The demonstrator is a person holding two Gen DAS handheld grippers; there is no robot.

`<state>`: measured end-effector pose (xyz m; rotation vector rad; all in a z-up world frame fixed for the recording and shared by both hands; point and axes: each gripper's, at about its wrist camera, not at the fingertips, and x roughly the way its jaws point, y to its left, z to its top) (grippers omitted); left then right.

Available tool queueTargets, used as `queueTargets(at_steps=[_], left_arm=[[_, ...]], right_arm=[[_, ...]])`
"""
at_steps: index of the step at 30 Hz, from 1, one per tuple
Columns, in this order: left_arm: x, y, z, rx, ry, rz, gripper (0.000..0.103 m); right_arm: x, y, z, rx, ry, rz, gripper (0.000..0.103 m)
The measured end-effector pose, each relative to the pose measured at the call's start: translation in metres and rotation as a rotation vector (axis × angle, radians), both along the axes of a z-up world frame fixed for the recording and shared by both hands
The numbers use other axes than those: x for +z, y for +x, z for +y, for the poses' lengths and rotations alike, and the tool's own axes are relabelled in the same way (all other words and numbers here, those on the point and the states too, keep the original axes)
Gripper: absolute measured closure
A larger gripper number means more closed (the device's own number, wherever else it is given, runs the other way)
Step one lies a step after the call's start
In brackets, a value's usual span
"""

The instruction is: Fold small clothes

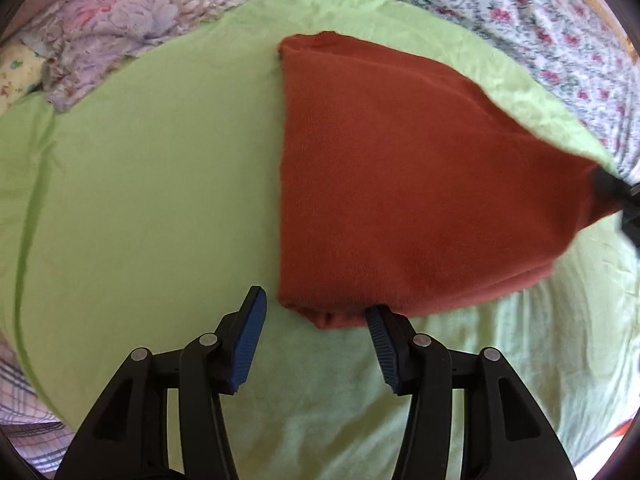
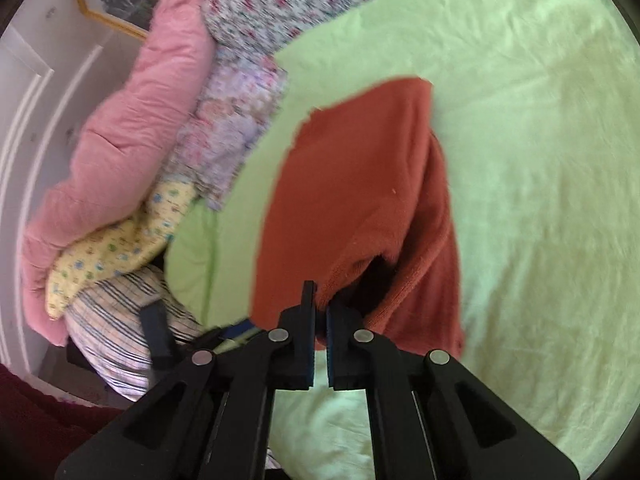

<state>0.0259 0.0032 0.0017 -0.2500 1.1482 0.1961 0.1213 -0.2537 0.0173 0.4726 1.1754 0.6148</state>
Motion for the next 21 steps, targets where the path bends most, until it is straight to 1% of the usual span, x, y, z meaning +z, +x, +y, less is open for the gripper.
queueTargets(at_steps=[1, 3, 4, 5, 7, 9, 11, 13, 15, 17, 18, 21], left_arm=[[-0.001, 0.0, 0.005, 0.021, 0.002, 0.009, 0.053], [0.001, -0.003, 0.016, 0.051, -0.015, 0.007, 0.066], [0.004, -0.003, 0.019, 0.058, -0.016, 0.006, 0.069], [0.007, -0.005, 0.022, 0.062, -0.023, -0.002, 0.075], [0.01, -0.006, 0.022, 0.062, -0.021, -0.005, 0.078], [0.007, -0.003, 0.019, 0.038, -0.021, 0.0, 0.092], [0.014, -0.002, 0.013, 0.02, -0.007, -0.012, 0.095], [0.023, -0.005, 0.011, 0.012, -0.006, -0.035, 0.095], [0.022, -0.006, 0.012, 0.007, -0.013, -0.034, 0.095], [0.012, -0.005, 0.014, -0.001, -0.016, -0.008, 0.096], [0.009, -0.006, 0.014, -0.004, -0.018, -0.003, 0.096], [0.005, -0.007, 0.013, -0.029, -0.009, -0.002, 0.097]], right_arm=[[0.007, 0.0, 0.0, 0.005, 0.029, -0.015, 0.098], [0.014, 0.002, -0.003, 0.002, 0.061, -0.029, 0.098], [0.013, 0.002, -0.005, -0.002, 0.063, -0.025, 0.098], [0.012, 0.0, -0.005, -0.006, 0.06, -0.025, 0.098], [0.005, -0.003, -0.012, -0.026, 0.056, -0.01, 0.098], [-0.004, -0.007, -0.021, -0.061, 0.063, 0.018, 0.098], [-0.011, -0.011, -0.029, -0.085, 0.07, 0.04, 0.098], [-0.011, -0.013, -0.033, -0.103, 0.081, 0.041, 0.098], [-0.012, -0.013, -0.036, -0.103, 0.067, 0.038, 0.098], [-0.021, -0.013, -0.035, -0.085, 0.008, 0.052, 0.098], [-0.031, -0.014, -0.035, -0.08, -0.027, 0.074, 0.098], [-0.055, -0.019, -0.034, -0.066, -0.141, 0.112, 0.098]])
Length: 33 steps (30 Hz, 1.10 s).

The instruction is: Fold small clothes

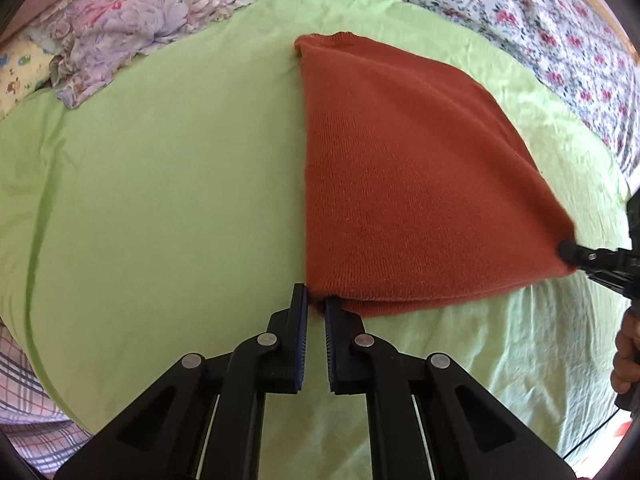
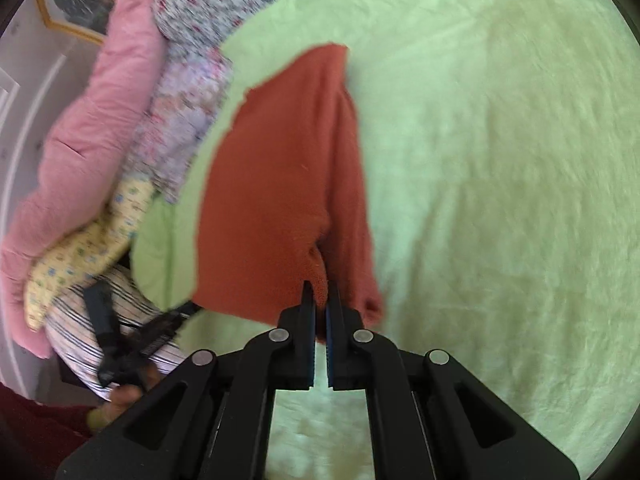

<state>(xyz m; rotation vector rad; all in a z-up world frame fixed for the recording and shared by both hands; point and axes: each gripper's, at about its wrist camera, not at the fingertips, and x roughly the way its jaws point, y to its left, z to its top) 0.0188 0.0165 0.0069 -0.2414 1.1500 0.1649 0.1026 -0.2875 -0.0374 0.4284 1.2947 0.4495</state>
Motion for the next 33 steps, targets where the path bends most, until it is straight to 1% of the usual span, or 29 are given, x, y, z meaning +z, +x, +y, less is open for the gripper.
queueTargets(at_steps=[3, 5, 8, 9, 11, 14, 16, 18, 21, 23, 25, 26, 27, 30, 31, 33], left_arm=[[-0.004, -0.002, 0.001, -0.012, -0.026, 0.013, 0.098], [-0.004, -0.005, 0.007, -0.017, -0.067, 0.031, 0.099], [0.007, -0.014, 0.012, -0.035, -0.1, 0.021, 0.099], [0.011, -0.017, 0.013, -0.042, -0.11, 0.014, 0.099], [0.021, -0.019, 0.019, -0.047, -0.13, -0.007, 0.099], [0.039, -0.011, 0.025, -0.054, -0.156, -0.06, 0.099], [0.046, -0.003, 0.024, -0.068, -0.18, -0.092, 0.099], [0.049, 0.012, 0.021, -0.099, -0.187, -0.111, 0.097], [0.04, 0.029, 0.015, -0.138, -0.198, -0.1, 0.095], [0.025, 0.035, 0.013, -0.148, -0.204, -0.05, 0.095], [0.01, 0.036, 0.013, -0.145, -0.202, -0.007, 0.095], [0.001, 0.036, 0.014, -0.143, -0.197, 0.015, 0.095], [-0.004, 0.034, 0.014, -0.144, -0.199, 0.022, 0.095], [-0.014, 0.033, 0.013, -0.14, -0.205, 0.023, 0.095], [-0.015, 0.033, 0.012, -0.137, -0.203, 0.024, 0.095], [-0.016, 0.034, 0.011, -0.131, -0.203, 0.027, 0.095]], right_arm=[[-0.012, -0.003, 0.001, 0.001, -0.059, 0.022, 0.099], [-0.013, -0.003, 0.003, 0.006, -0.072, 0.027, 0.099], [-0.005, 0.0, 0.005, 0.017, -0.13, 0.03, 0.096], [-0.003, -0.001, 0.004, 0.017, -0.144, 0.025, 0.094], [0.008, -0.002, 0.002, 0.016, -0.165, 0.005, 0.093], [0.031, -0.005, 0.002, -0.004, -0.164, -0.065, 0.093], [0.042, -0.003, 0.009, -0.004, -0.131, -0.104, 0.093], [0.044, 0.002, 0.019, 0.016, -0.097, -0.116, 0.093], [0.037, 0.016, 0.036, 0.041, -0.08, -0.103, 0.093], [0.029, 0.021, 0.045, 0.07, -0.082, -0.09, 0.093], [0.015, 0.025, 0.052, 0.079, -0.125, -0.058, 0.093], [0.006, 0.026, 0.049, 0.07, -0.16, -0.04, 0.093], [0.0, 0.027, 0.046, 0.06, -0.174, -0.027, 0.094], [-0.022, 0.03, 0.03, 0.017, -0.157, 0.017, 0.099], [-0.024, 0.03, 0.029, 0.016, -0.154, 0.017, 0.102], [-0.027, 0.03, 0.026, 0.014, -0.152, 0.011, 0.102]])
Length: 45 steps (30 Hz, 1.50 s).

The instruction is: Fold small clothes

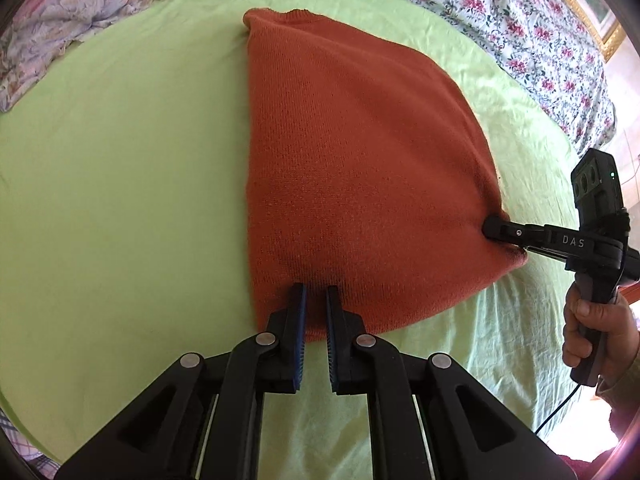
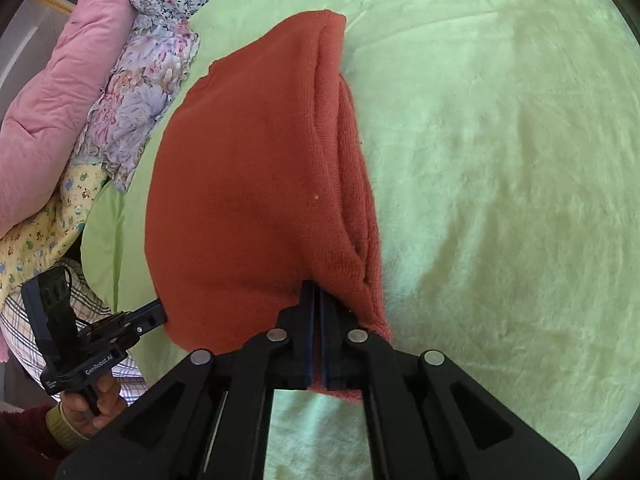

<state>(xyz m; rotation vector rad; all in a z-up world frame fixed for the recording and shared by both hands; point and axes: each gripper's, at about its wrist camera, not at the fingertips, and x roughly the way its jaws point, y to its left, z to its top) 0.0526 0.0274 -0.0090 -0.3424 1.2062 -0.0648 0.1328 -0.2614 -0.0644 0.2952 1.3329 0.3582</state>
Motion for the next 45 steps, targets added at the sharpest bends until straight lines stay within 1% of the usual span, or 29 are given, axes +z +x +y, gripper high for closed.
queueTargets(at_steps=[5, 9, 11, 12, 14, 17, 19, 20, 21, 22, 23, 25, 27, 28, 31, 34, 36, 38, 41, 43, 45], left_arm=[[-0.001, -0.003, -0.002, -0.004, -0.017, 0.0, 0.095], [0.002, 0.003, -0.003, -0.035, -0.002, 0.006, 0.095], [0.006, 0.003, -0.001, -0.039, -0.011, 0.008, 0.095], [0.008, 0.001, 0.001, -0.038, -0.016, 0.008, 0.095], [0.013, -0.004, 0.004, -0.038, -0.012, 0.009, 0.095], [0.023, -0.013, 0.004, -0.046, 0.035, 0.003, 0.088], [0.028, -0.017, 0.005, -0.051, 0.038, 0.0, 0.085], [0.032, -0.02, 0.006, -0.053, 0.042, -0.004, 0.081], [0.034, -0.022, 0.007, -0.054, 0.046, -0.007, 0.075], [0.036, -0.023, 0.007, -0.055, 0.051, -0.011, 0.073], [0.038, -0.025, 0.008, -0.056, 0.056, -0.017, 0.072], [0.041, -0.028, 0.01, -0.061, 0.06, -0.027, 0.072], [0.043, -0.03, 0.011, -0.067, 0.062, -0.033, 0.072], [0.045, -0.03, 0.011, -0.073, 0.055, -0.039, 0.072], [0.048, -0.028, 0.01, -0.091, 0.052, -0.047, 0.068], [0.048, -0.016, 0.009, -0.096, 0.041, -0.056, 0.06], [0.047, -0.003, 0.009, -0.087, 0.052, -0.05, 0.058], [0.046, 0.011, 0.009, -0.066, 0.055, -0.053, 0.058], [0.042, 0.029, 0.011, -0.012, 0.097, -0.035, 0.058], [0.039, 0.04, 0.016, 0.017, 0.087, -0.024, 0.058], [0.032, 0.052, 0.017, 0.024, 0.102, -0.008, 0.058]], right_arm=[[0.002, -0.006, -0.003, 0.001, 0.0, -0.017, 0.103], [-0.002, -0.005, -0.007, -0.041, 0.049, -0.011, 0.103], [0.006, -0.01, -0.004, -0.043, 0.029, -0.026, 0.102], [0.011, -0.013, -0.002, -0.037, 0.01, -0.039, 0.099], [0.02, -0.023, -0.001, -0.041, -0.037, -0.052, 0.099], [0.028, -0.037, -0.009, -0.083, -0.043, -0.053, 0.099], [0.036, -0.043, -0.01, -0.095, -0.054, -0.062, 0.099], [0.041, -0.046, -0.009, -0.101, -0.059, -0.07, 0.098], [0.044, -0.048, -0.009, -0.103, -0.061, -0.075, 0.097], [0.048, -0.051, -0.006, -0.104, -0.063, -0.083, 0.094], [0.052, -0.053, -0.004, -0.104, -0.061, -0.093, 0.091], [0.056, -0.056, 0.0, -0.103, -0.057, -0.11, 0.08], [0.06, -0.058, 0.007, -0.106, -0.058, -0.125, 0.076], [0.062, -0.058, 0.011, -0.107, -0.056, -0.133, 0.076], [0.067, -0.052, 0.018, -0.112, -0.067, -0.157, 0.076], [0.072, -0.037, 0.019, -0.144, -0.079, -0.183, 0.076], [0.071, -0.022, 0.018, -0.16, -0.081, -0.185, 0.076], [0.065, -0.006, 0.015, -0.172, -0.066, -0.17, 0.076], [0.052, 0.019, 0.013, -0.155, -0.041, -0.153, 0.076], [0.041, 0.036, 0.009, -0.154, -0.036, -0.132, 0.076], [0.032, 0.051, 0.003, -0.176, -0.007, -0.116, 0.076]])
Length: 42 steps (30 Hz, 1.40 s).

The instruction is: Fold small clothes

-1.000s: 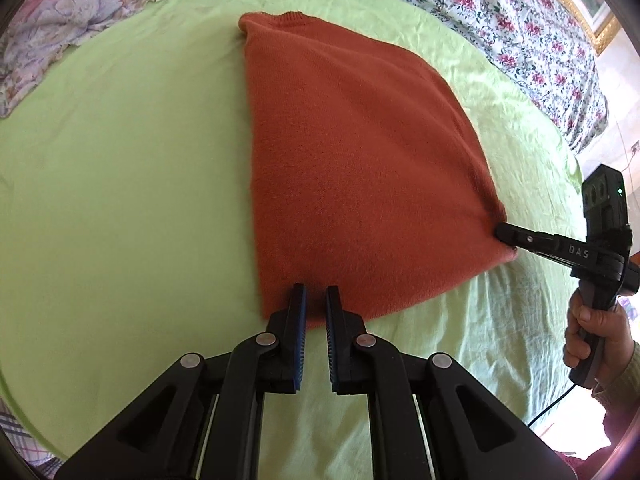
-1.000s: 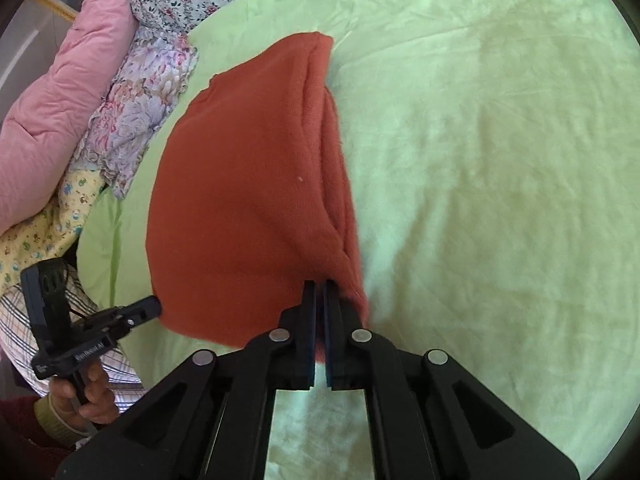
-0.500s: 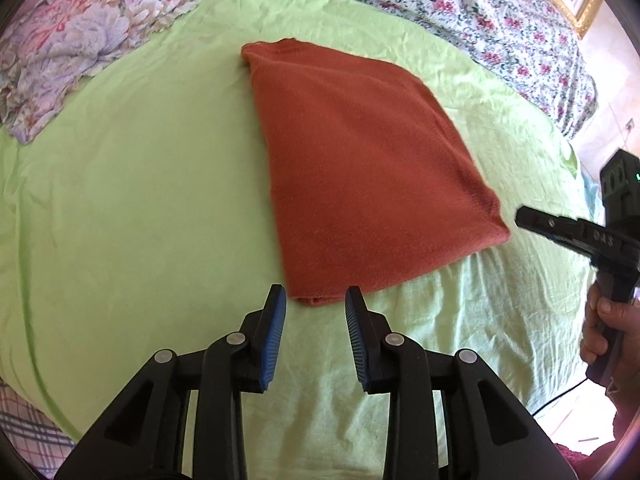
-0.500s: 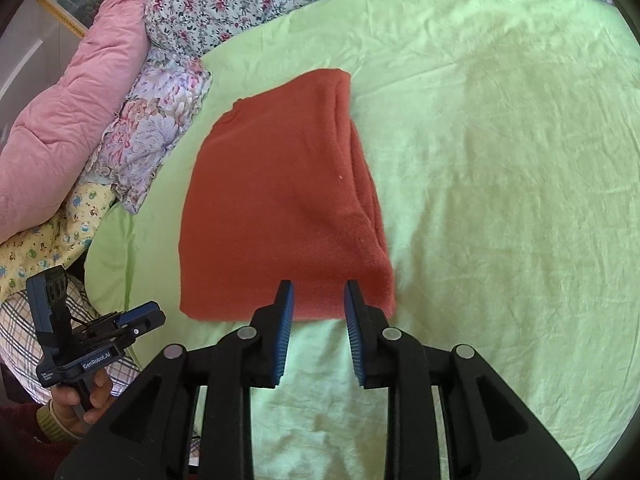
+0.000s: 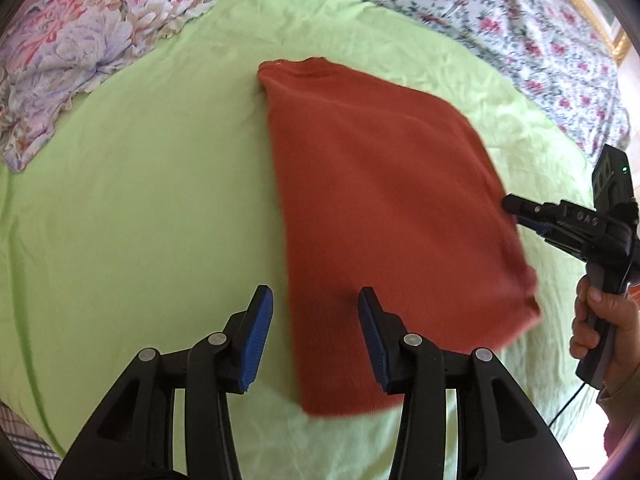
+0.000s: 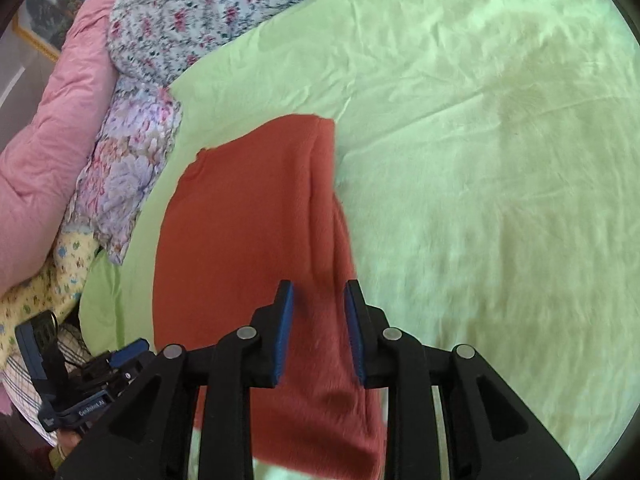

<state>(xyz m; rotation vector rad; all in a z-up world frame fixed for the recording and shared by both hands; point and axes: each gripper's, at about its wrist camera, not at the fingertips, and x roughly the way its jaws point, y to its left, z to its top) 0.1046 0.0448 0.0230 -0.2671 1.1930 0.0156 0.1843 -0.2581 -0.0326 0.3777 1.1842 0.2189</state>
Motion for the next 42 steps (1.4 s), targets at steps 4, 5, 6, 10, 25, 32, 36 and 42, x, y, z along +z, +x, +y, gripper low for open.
queueTargets(at_steps=[4, 5, 6, 10, 25, 32, 36, 42], left_arm=[[-0.008, 0.014, 0.002, 0.022, 0.0, 0.016, 0.058], [-0.009, 0.016, 0.001, 0.022, 0.006, 0.022, 0.057], [-0.01, 0.018, 0.0, 0.021, 0.011, 0.029, 0.057], [-0.016, 0.022, -0.007, -0.002, 0.04, 0.042, 0.058], [0.001, 0.0, -0.007, -0.047, 0.036, 0.022, 0.06], [0.01, -0.03, -0.012, -0.086, 0.05, 0.004, 0.058], [0.012, -0.047, -0.014, -0.103, 0.055, 0.005, 0.057], [0.02, -0.068, -0.019, -0.13, 0.117, -0.023, 0.043]], right_arm=[[-0.014, 0.012, 0.003, 0.029, 0.059, 0.031, 0.076], [-0.015, 0.014, 0.007, 0.054, 0.043, 0.03, 0.079], [-0.013, 0.015, 0.009, 0.069, 0.006, 0.016, 0.09], [-0.013, 0.022, -0.001, 0.045, -0.002, 0.014, 0.093], [0.024, -0.008, 0.004, 0.019, -0.043, -0.037, 0.088], [0.041, -0.061, 0.018, 0.039, -0.07, -0.051, 0.085], [0.037, -0.091, 0.024, 0.042, -0.081, -0.033, 0.08], [0.037, -0.126, 0.041, 0.078, -0.142, -0.04, 0.061]])
